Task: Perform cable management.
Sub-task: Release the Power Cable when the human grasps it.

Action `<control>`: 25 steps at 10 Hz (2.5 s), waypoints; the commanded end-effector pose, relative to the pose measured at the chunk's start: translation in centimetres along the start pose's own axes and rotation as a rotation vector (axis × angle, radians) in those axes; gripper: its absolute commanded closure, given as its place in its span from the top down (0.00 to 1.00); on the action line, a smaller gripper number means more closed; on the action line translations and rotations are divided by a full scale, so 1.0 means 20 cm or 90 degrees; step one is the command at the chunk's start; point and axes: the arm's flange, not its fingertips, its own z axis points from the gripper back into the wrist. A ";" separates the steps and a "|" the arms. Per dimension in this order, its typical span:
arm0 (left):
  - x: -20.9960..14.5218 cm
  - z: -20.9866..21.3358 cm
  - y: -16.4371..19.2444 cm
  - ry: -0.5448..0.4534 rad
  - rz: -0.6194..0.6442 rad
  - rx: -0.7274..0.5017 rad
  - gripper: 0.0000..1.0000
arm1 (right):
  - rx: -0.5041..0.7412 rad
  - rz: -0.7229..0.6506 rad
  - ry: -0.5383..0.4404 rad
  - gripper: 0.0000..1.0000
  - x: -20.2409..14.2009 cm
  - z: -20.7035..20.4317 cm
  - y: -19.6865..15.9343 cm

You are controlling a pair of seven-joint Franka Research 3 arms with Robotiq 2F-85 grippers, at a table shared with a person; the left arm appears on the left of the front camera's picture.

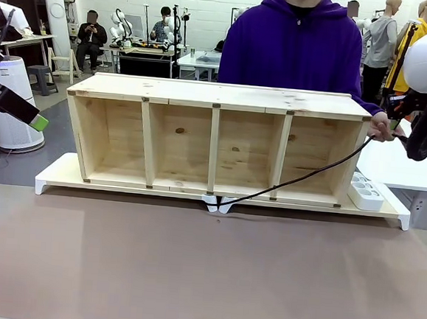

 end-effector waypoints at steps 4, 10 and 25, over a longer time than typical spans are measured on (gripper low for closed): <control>0.01 -0.01 0.01 -0.006 -0.005 0.003 1.00 | 0.014 0.007 -0.019 0.96 0.00 0.00 -0.01; 0.01 -0.01 0.01 -0.006 -0.005 0.003 1.00 | 0.000 0.000 0.000 0.96 0.00 0.00 0.00; 0.01 -0.01 0.01 -0.006 -0.005 0.003 1.00 | 0.000 0.000 0.000 0.96 0.00 0.00 0.00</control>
